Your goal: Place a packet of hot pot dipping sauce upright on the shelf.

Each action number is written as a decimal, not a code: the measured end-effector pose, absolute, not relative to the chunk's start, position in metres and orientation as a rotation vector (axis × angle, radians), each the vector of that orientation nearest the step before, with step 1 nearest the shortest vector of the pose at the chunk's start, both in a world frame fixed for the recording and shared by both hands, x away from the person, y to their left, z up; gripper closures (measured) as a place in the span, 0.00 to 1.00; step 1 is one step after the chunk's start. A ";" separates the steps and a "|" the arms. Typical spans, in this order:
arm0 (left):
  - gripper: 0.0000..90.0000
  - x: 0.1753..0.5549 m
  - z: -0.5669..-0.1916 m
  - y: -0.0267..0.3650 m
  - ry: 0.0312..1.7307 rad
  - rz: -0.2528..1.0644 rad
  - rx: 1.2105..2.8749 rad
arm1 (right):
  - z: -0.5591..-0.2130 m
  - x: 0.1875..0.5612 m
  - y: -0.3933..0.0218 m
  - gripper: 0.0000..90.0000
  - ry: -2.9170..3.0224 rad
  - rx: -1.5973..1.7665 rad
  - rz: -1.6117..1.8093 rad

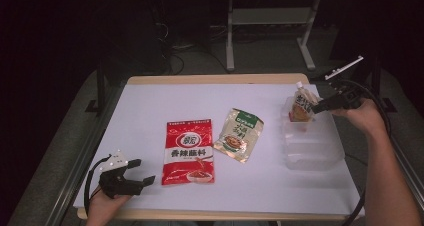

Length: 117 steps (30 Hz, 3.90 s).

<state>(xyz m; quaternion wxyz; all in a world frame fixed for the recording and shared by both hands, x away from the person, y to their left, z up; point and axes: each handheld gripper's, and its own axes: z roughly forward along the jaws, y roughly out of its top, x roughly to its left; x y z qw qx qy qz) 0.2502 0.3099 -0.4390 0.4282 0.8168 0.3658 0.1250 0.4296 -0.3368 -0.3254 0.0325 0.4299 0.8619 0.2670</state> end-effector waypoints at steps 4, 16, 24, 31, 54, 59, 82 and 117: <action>0.17 0.250 -0.438 0.308 0.906 0.314 2.041 | -0.329 0.428 -0.334 0.79 2.670 1.304 0.829; 0.17 0.251 -0.439 0.310 0.912 0.318 2.031 | -0.329 0.434 -0.334 0.90 2.630 1.306 0.756; 0.17 0.252 -0.439 0.310 0.918 0.317 2.034 | -0.325 0.444 -0.334 0.77 2.501 1.374 0.713; 0.17 0.252 -0.440 0.310 0.926 0.314 2.030 | -0.327 0.449 -0.338 0.71 2.417 1.460 0.712; 0.17 0.250 -0.438 0.308 0.892 0.308 2.043 | -0.329 0.415 -0.345 0.85 2.433 1.562 0.784; 0.17 0.250 -0.437 0.308 0.894 0.306 2.041 | -0.330 0.415 -0.344 0.84 2.427 1.596 0.766; 0.17 0.250 -0.437 0.306 0.888 0.306 2.040 | -0.339 0.424 -0.346 0.88 2.334 1.702 0.764; 0.17 0.247 -0.436 0.305 0.873 0.317 2.049 | -0.337 0.405 -0.356 0.81 2.249 1.734 0.837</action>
